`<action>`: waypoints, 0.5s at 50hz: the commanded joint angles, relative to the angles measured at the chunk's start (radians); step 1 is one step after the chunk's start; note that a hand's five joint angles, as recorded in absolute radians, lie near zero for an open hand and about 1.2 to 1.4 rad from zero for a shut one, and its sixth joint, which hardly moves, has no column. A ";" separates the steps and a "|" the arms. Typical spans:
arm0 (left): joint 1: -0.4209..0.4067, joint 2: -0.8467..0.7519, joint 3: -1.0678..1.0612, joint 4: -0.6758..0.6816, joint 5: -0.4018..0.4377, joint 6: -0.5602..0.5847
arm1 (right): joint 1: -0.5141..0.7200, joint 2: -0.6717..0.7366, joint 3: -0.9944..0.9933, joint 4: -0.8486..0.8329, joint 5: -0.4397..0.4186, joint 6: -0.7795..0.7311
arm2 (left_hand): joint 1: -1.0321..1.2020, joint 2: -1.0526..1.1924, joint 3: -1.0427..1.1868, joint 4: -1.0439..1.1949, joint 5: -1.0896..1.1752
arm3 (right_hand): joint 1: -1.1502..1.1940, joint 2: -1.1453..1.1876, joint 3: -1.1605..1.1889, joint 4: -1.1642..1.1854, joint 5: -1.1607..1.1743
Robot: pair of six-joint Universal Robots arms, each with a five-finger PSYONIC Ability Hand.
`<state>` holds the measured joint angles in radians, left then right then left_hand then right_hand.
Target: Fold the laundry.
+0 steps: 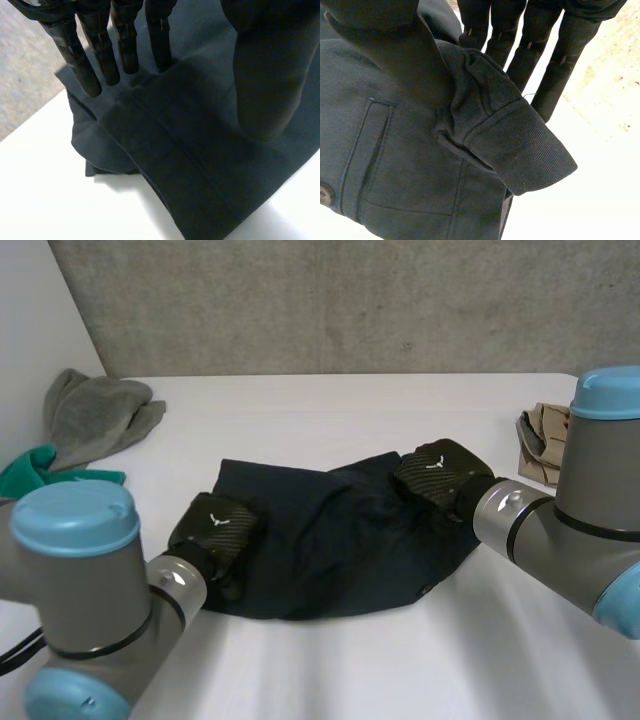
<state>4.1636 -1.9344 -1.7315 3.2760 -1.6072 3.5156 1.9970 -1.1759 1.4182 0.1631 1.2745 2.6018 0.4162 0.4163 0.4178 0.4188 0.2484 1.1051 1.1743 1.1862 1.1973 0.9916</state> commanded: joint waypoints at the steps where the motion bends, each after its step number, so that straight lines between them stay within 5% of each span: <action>1: 0.010 -0.104 0.061 0.011 0.013 -0.009 | -0.001 0.015 0.016 -0.031 -0.003 0.009 | 0.240 0.240 0.238 0.237 0.233 | 0.291 0.222 0.210 0.199 0.230; 3: 0.015 -0.113 0.073 0.017 0.010 -0.010 | -0.001 0.024 0.019 -0.045 -0.003 0.012 | 0.500 0.500 0.499 0.498 0.493 | 0.291 0.222 0.210 0.199 0.230; 4: 0.021 -0.109 0.079 0.025 0.009 -0.010 | -0.003 0.033 0.018 -0.056 0.002 0.009 | 0.935 0.935 0.933 0.932 0.928 | 0.291 0.222 0.210 0.199 0.230; 5: 0.023 -0.101 0.084 0.027 0.009 -0.009 | -0.003 0.039 0.015 -0.062 0.003 0.009 | 0.980 0.980 0.978 0.977 0.973 | 0.291 0.222 0.210 0.199 0.230; 15: -0.003 0.263 0.165 -0.148 -0.025 -0.060 | -0.044 -0.042 -0.142 0.019 0.043 -0.026 | 0.980 0.980 0.978 0.977 0.973 | 0.291 0.222 0.210 0.199 0.230; 25: 0.027 0.381 0.585 -0.729 0.073 -0.139 | -0.076 -0.234 -0.367 0.216 0.051 -0.117 | 0.980 0.980 0.978 0.977 0.973 | 0.291 0.222 0.210 0.199 0.230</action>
<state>4.1652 -1.5553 -1.3849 2.8576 -1.5832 3.4267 1.9335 -1.3267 1.1467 0.2787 1.3192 2.5301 1.1423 1.1973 1.1882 1.1978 0.9761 1.1051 1.1743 1.1862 1.1976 0.9917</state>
